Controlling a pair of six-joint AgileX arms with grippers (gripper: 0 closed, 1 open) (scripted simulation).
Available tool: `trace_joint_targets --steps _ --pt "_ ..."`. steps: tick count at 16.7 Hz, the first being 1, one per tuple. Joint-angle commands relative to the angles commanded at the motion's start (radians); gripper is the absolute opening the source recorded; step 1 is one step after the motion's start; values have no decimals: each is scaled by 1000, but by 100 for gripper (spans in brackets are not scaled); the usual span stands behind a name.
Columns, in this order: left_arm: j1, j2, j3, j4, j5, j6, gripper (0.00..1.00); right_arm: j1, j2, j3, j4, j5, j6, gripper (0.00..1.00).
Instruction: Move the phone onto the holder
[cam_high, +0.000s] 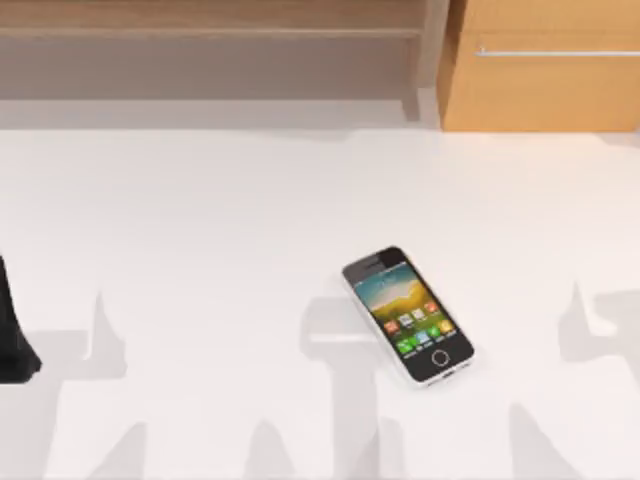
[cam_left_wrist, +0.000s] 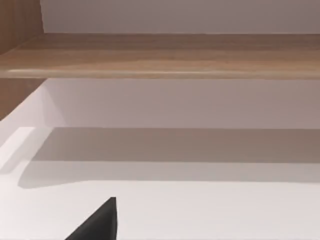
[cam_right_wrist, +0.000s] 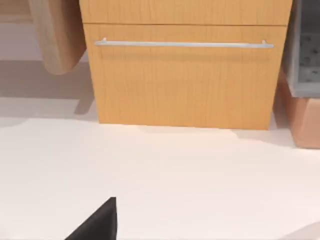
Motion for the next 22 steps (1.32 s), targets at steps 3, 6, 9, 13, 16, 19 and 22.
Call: trace_joint_targets --steps 3,6,9,13,16,19,22 --pt "0 0 0 0 0 0 100 86 272 173 -155 13 22 100" --pt "0 0 0 0 0 0 100 177 596 355 -345 21 42 100" --pt "0 0 0 0 0 0 100 265 929 542 -539 24 59 100" --pt "0 0 0 0 0 0 100 366 1319 820 -752 16 80 100" --pt "0 0 0 0 0 0 100 425 1540 1046 -858 2 95 100" --pt "0 0 0 0 0 0 100 468 1687 1247 -912 -15 108 100" --pt "0 0 0 0 0 0 100 493 1765 1370 -928 -26 117 100"
